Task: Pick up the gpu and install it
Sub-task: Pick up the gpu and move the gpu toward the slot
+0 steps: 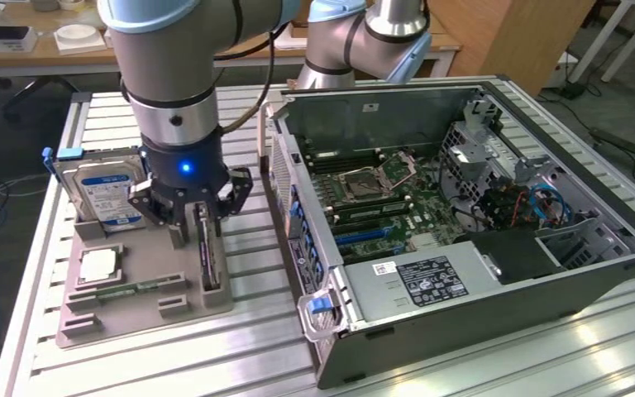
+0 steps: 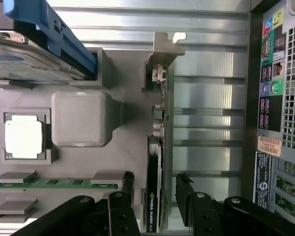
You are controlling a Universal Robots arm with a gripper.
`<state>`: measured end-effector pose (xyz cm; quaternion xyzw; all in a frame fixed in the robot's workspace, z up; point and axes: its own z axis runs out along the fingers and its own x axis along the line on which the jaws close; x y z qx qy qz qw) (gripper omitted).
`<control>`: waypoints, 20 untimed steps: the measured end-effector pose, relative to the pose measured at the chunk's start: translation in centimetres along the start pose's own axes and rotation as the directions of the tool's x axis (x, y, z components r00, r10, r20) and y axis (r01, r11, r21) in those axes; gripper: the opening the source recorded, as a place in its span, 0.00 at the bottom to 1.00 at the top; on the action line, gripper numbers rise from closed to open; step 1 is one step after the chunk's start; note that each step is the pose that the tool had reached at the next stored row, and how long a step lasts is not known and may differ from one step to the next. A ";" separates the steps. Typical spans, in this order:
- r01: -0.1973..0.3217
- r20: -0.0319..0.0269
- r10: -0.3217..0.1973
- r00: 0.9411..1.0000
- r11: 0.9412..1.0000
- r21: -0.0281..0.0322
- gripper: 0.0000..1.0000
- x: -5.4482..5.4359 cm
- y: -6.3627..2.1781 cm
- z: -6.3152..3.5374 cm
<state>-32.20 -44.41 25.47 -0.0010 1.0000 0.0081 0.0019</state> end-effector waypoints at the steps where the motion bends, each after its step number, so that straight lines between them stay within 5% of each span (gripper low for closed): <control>1: 0.000 0.000 0.000 1.000 1.000 0.000 0.47 0.0 0.00 0.18; 20: 0.000 0.000 0.000 1.000 1.000 0.001 0.47 -0.2 0.01 3.04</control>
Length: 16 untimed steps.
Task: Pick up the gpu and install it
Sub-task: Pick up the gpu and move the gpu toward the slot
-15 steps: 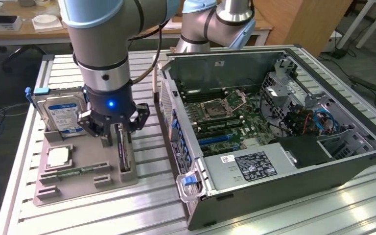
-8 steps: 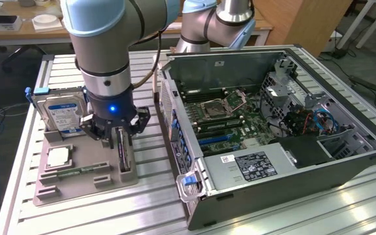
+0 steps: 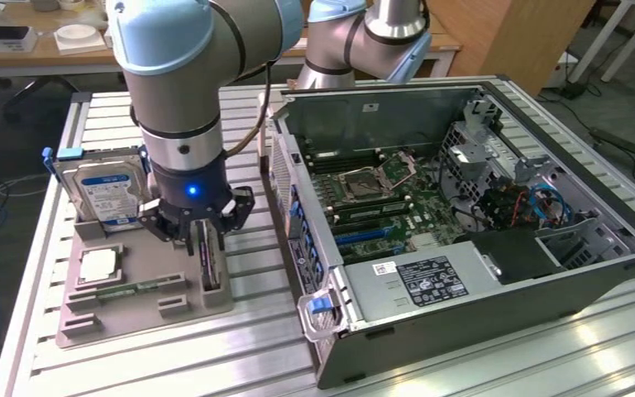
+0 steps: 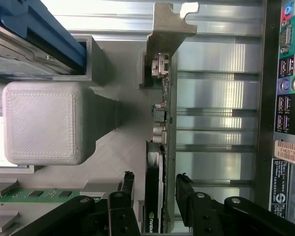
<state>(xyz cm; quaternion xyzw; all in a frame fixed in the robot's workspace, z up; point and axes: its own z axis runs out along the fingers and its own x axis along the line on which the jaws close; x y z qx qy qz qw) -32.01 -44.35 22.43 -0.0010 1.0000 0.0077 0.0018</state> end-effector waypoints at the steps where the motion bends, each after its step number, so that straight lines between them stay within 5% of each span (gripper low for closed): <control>1: 0.000 0.000 0.000 1.000 1.000 0.000 0.47 0.0 0.00 0.00; 12: 0.000 0.000 0.000 1.000 1.000 0.002 0.47 0.0 0.21 0.03; 16: 0.000 0.000 0.000 1.000 1.000 0.002 0.39 0.0 0.21 0.03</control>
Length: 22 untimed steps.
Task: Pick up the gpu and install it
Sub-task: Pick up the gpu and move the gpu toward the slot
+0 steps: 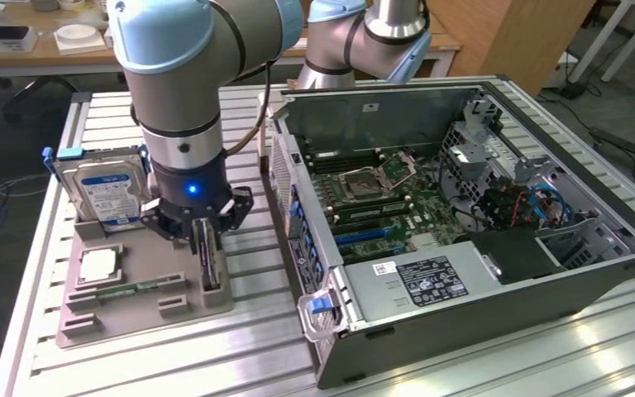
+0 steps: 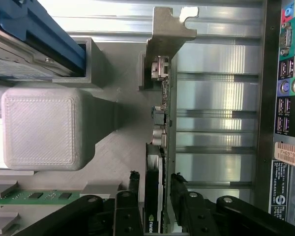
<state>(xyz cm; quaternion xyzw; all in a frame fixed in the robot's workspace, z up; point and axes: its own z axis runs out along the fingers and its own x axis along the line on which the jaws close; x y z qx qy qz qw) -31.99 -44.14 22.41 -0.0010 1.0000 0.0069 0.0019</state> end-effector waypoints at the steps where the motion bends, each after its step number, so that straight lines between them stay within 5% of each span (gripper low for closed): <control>1: 0.000 0.000 0.000 1.000 1.000 0.000 0.39 0.0 0.00 0.00; 4: 0.000 0.000 0.000 1.000 1.000 0.000 0.31 0.0 0.00 0.00; 22: 0.000 0.000 0.000 1.000 1.000 0.000 0.26 0.0 0.00 0.01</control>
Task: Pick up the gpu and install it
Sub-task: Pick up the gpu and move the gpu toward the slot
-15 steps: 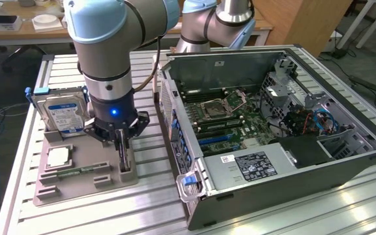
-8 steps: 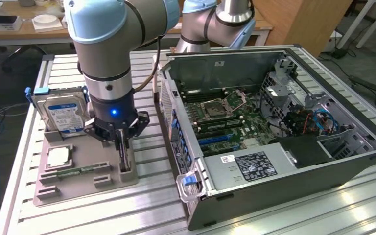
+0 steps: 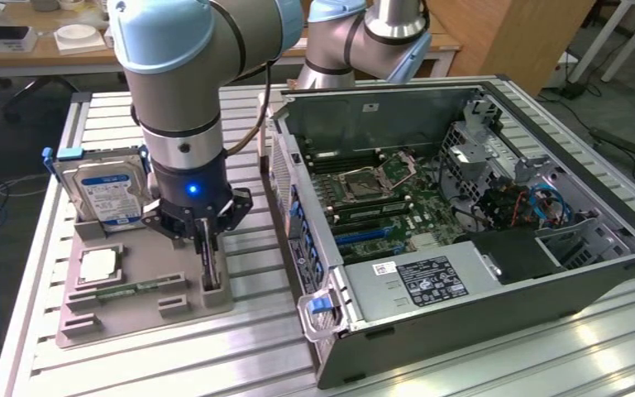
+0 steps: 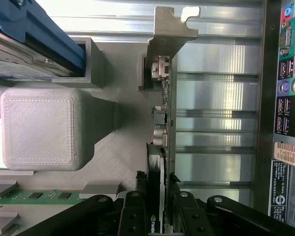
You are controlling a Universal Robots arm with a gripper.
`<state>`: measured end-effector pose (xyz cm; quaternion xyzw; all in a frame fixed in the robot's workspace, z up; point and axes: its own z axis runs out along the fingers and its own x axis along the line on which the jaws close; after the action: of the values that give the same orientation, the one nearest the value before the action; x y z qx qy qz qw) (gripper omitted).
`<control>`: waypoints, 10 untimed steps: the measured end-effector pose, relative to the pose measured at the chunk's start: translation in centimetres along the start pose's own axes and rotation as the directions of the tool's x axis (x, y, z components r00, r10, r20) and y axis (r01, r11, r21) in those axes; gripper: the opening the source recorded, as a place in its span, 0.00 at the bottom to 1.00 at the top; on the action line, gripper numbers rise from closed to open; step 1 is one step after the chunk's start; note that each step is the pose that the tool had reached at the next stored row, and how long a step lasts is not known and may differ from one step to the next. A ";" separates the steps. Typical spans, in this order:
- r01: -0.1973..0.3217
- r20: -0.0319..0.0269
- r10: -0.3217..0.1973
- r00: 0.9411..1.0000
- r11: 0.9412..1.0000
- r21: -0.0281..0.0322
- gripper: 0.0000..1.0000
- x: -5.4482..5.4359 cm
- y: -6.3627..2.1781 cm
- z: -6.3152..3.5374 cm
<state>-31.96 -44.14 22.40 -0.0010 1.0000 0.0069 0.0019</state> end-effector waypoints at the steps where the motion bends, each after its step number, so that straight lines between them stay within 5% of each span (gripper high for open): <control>1: 0.000 0.000 0.000 1.000 1.000 0.000 0.26 0.0 0.00 0.00; 10: 0.000 0.000 0.000 1.000 1.000 0.000 0.26 0.0 0.00 -0.22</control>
<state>-31.96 -44.14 22.61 -0.0010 1.0000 0.0071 0.0020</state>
